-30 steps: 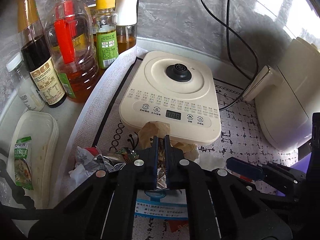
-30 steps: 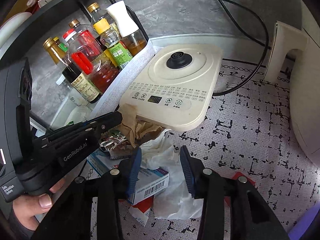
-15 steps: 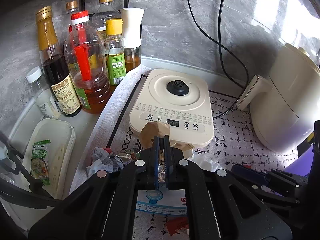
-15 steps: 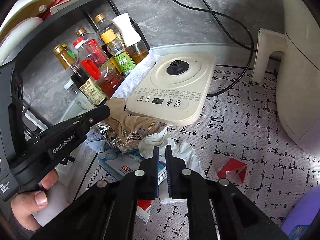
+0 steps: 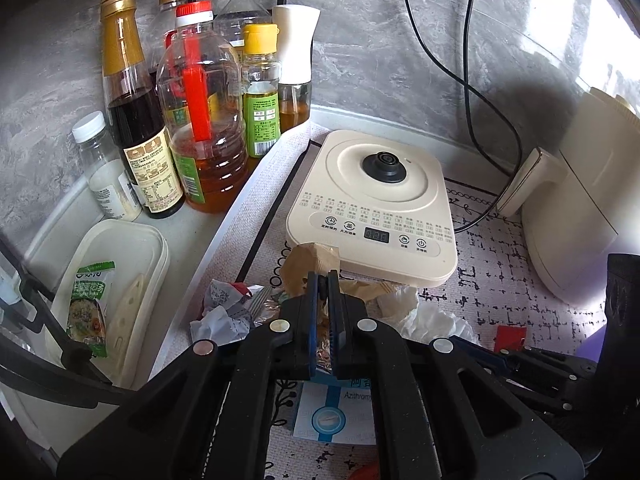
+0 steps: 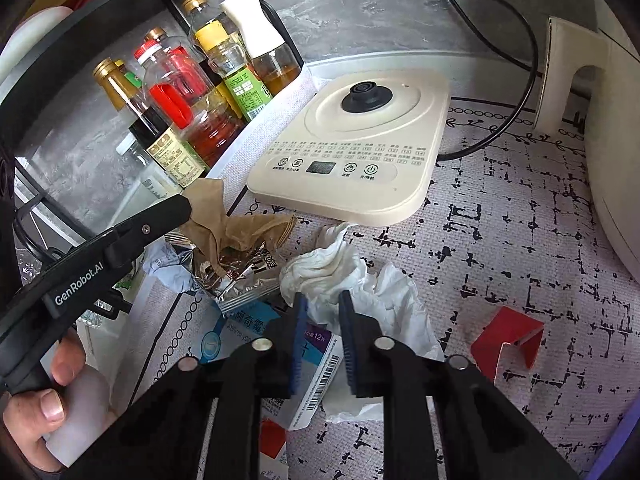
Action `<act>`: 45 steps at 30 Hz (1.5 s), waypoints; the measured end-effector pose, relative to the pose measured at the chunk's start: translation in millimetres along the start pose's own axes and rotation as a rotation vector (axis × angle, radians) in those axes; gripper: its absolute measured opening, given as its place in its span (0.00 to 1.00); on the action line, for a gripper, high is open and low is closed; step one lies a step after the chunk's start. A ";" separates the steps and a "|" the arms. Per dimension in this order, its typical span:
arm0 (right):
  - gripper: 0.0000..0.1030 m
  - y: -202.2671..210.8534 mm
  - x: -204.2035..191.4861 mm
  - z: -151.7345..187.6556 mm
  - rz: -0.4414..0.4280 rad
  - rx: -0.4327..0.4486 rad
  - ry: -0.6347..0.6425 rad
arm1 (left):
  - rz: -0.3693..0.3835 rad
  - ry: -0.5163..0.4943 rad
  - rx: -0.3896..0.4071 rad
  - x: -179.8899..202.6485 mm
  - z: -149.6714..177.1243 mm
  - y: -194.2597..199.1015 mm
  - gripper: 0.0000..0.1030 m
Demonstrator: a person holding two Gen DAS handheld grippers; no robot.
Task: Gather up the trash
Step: 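Reach the right tool to the white tissue and close on it, then carry the foil and tissue to the purple bucket and open both tools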
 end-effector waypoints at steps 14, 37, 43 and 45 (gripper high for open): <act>0.05 86.9 -14.1 -16.5 0.027 0.185 0.044 | 0.052 -0.053 0.078 29.2 -16.9 53.4 0.05; 0.05 242.5 7.4 -11.0 0.250 0.499 -0.099 | 0.331 -0.277 0.214 128.0 -40.8 134.9 0.05; 0.05 276.7 30.9 4.2 0.333 0.547 -0.164 | 0.422 -0.337 0.221 165.6 -36.4 145.9 0.05; 0.05 286.8 37.3 9.3 0.360 0.559 -0.181 | 0.449 -0.353 0.221 178.0 -34.3 148.6 0.05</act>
Point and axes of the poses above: each gripper's, at about its wrist camera, not at the fingertips, and y roughly against the way its jaws point, x to its right, z to its underside, the point moved 6 cm from there along -y, roughly the way its jaws point, and after that the axes turned 3 degrees about -z, right-handed, at the moved point
